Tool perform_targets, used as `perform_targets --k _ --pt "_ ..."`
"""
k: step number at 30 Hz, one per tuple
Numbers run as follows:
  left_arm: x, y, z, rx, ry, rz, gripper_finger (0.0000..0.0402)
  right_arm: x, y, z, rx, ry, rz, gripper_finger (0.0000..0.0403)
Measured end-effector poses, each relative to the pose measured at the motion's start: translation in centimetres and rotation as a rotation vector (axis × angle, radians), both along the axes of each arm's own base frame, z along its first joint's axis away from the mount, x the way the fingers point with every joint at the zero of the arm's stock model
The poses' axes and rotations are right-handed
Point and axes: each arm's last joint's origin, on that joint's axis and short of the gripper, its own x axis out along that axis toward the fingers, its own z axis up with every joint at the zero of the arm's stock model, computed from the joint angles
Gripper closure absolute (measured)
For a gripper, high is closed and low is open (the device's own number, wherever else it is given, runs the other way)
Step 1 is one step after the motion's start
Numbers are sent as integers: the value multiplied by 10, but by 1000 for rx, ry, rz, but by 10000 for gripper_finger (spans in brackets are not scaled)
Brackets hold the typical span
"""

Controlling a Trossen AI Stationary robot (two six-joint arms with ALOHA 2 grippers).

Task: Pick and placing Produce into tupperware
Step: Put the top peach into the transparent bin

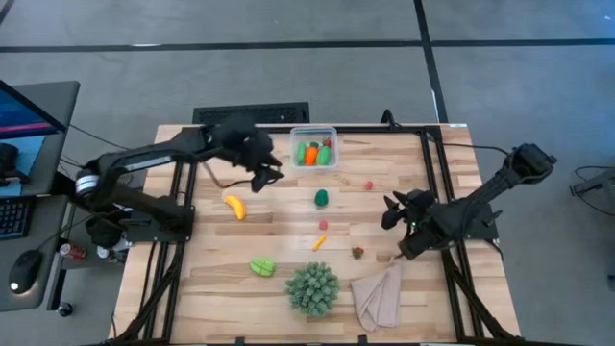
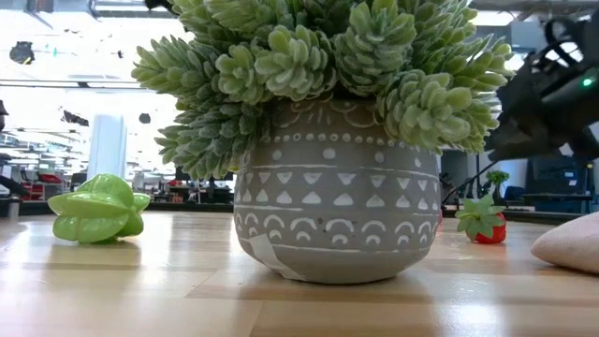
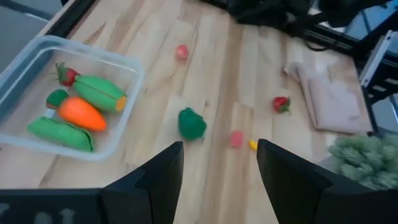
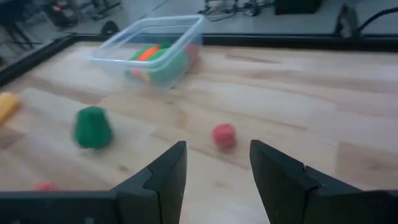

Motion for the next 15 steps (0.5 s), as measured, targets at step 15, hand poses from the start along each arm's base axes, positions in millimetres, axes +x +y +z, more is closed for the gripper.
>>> perform_targets --k 15 --pt "-85 -48 -20 -30 -161 251 207 36 -20 -5 67 292 252 234"
